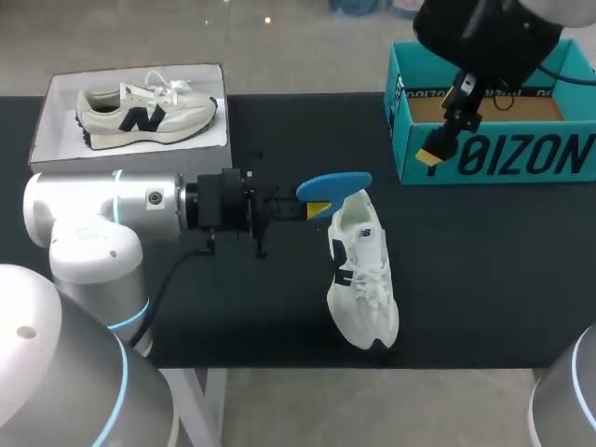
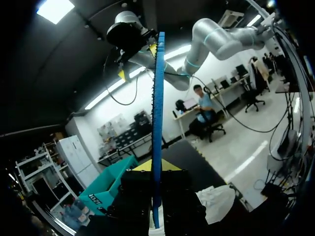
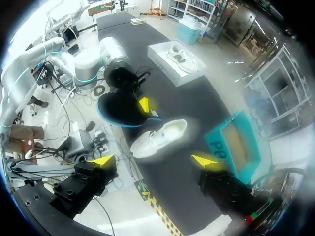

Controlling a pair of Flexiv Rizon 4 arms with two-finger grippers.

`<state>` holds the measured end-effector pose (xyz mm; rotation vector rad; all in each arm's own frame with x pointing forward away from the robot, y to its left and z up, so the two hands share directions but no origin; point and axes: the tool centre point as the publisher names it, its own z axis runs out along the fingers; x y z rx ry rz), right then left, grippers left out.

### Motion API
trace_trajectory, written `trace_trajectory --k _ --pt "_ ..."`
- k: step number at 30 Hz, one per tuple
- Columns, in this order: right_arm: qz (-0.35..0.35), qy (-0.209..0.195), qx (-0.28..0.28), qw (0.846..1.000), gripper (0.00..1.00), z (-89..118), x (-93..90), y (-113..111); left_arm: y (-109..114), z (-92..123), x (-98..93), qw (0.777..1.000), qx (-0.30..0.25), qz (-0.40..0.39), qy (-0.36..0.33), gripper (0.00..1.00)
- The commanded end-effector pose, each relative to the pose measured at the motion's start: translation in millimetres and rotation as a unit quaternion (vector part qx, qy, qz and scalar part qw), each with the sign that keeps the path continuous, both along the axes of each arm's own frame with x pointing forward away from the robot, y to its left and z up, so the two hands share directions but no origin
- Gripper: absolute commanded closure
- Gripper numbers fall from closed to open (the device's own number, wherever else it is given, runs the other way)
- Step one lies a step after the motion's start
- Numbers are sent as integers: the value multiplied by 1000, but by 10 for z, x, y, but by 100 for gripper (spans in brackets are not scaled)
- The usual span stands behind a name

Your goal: Take the shoe out of the shoebox, open the shoe tongue, remove and reinsert the insole, then place the shoe into the shoebox

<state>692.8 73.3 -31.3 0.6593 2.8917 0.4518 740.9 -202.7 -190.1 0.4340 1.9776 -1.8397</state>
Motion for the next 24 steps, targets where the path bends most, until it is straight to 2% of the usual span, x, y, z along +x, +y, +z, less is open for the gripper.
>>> trace_trajectory --k 1,7,10,14,17,24 --pt "0 2 -2 1000 0 5 21 14 -11 -9 -6 1000 0 1 0 100" --pt "0 2 -2 1000 0 5 21 14 -11 -9 -6 1000 0 1 0 100" --pt "0 2 -2 1000 0 5 21 14 -31 44 -50 995 20 -17 -96 100" --pt "0 2 -2 1000 0 5 21 14 -22 66 -121 973 24 -42 -226 100" --pt "0 2 -2 1000 0 5 21 14 8 16 -146 961 29 -27 -274 100" --pt "0 2 -2 1000 0 5 21 14 68 -206 -189 948 38 -21 -316 100"
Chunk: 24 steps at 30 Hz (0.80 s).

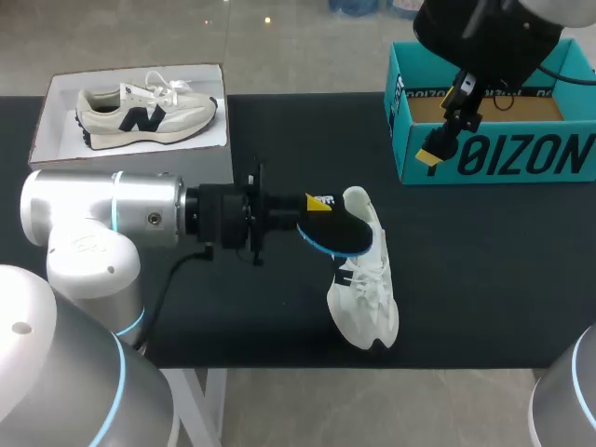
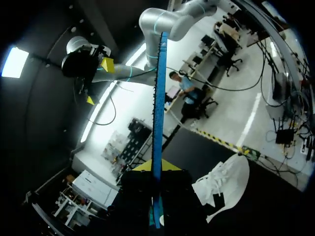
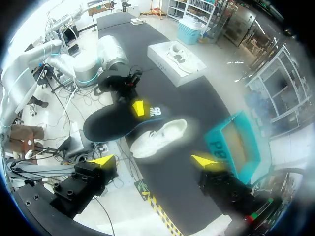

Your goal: Take the shoe out of the shoebox, open the shoe tongue, remove and reinsert the insole, then place the shoe into the shoebox

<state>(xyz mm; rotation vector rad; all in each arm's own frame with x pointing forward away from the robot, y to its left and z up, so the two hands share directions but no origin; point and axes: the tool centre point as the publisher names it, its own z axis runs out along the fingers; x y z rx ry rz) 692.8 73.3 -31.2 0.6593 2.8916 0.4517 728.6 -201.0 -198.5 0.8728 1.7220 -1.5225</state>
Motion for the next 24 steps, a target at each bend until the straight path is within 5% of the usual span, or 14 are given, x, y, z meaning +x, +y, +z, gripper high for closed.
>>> trace_trajectory --k 1,24 --pt "0 2 -2 1000 0 4 21 14 53 -137 -74 996 -6 5 -94 100" --pt "0 2 -2 1000 0 4 21 14 54 -138 -84 997 -4 -2 -82 100"
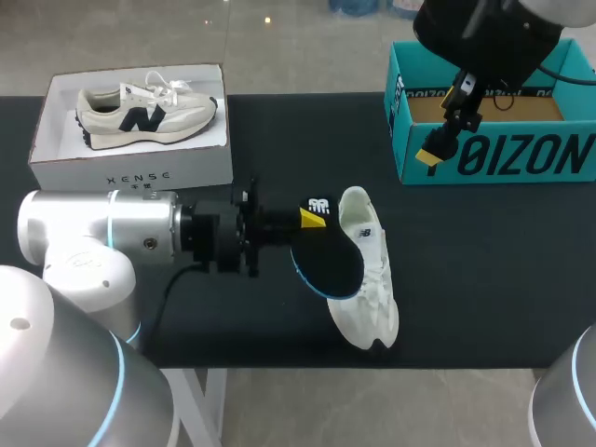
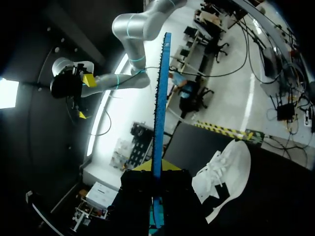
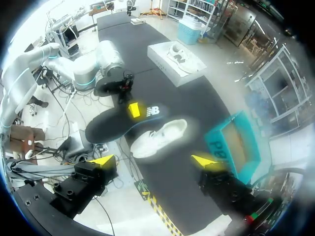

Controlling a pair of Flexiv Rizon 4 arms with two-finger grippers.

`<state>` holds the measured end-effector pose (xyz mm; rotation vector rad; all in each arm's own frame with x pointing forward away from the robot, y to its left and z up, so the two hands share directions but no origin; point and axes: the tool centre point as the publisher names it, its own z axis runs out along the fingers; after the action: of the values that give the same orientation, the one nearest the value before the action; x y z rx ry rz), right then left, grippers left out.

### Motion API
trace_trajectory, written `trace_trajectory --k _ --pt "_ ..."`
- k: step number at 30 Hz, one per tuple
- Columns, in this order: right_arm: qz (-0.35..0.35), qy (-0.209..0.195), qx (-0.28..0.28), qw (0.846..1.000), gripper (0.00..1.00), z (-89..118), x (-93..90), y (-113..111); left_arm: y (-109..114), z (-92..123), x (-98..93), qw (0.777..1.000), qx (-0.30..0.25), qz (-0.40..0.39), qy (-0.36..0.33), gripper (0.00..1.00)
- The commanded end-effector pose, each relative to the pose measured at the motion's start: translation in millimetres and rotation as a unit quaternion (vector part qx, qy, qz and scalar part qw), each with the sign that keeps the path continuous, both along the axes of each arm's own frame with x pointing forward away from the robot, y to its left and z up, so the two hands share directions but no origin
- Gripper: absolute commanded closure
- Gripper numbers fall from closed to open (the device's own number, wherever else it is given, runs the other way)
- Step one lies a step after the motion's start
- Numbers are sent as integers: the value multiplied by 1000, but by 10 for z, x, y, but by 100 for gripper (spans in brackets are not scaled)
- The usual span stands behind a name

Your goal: Take the shoe out of the shoebox, open the shoe tongue, remove and reinsert the insole, then place the shoe into the shoebox

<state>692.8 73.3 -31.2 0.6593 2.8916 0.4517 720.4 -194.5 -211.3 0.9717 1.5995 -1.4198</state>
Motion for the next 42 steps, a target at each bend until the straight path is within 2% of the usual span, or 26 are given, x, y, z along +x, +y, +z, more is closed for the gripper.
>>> trace_trajectory --k 1,9,10,12,14,17,19,26,36,42 --pt "0 2 -2 1000 0 4 21 14 -11 -10 -2 1000 -1 1 -1 100" --pt "0 2 -2 1000 0 4 21 14 -11 -10 -2 1000 -1 1 -1 100" --pt "0 2 -2 1000 0 4 21 14 23 28 46 1000 10 1 0 100" --pt "0 2 -2 1000 0 4 21 14 95 117 160 998 0 -4 -66 100" --pt "0 2 -2 1000 0 4 21 14 190 163 234 997 7 1 -80 100" --pt "0 2 -2 1000 0 4 21 14 299 266 294 991 -12 -1 -136 100" --pt "0 2 -2 1000 0 4 21 14 375 333 341 985 -7 0 -174 100" --pt "0 2 -2 1000 0 4 21 14 479 462 468 967 4 -15 -256 100" --pt "0 2 -2 1000 0 4 21 14 467 537 814 949 2 -13 -315 100" --pt "0 2 -2 1000 0 4 21 14 288 603 989 928 14 -50 -369 100"
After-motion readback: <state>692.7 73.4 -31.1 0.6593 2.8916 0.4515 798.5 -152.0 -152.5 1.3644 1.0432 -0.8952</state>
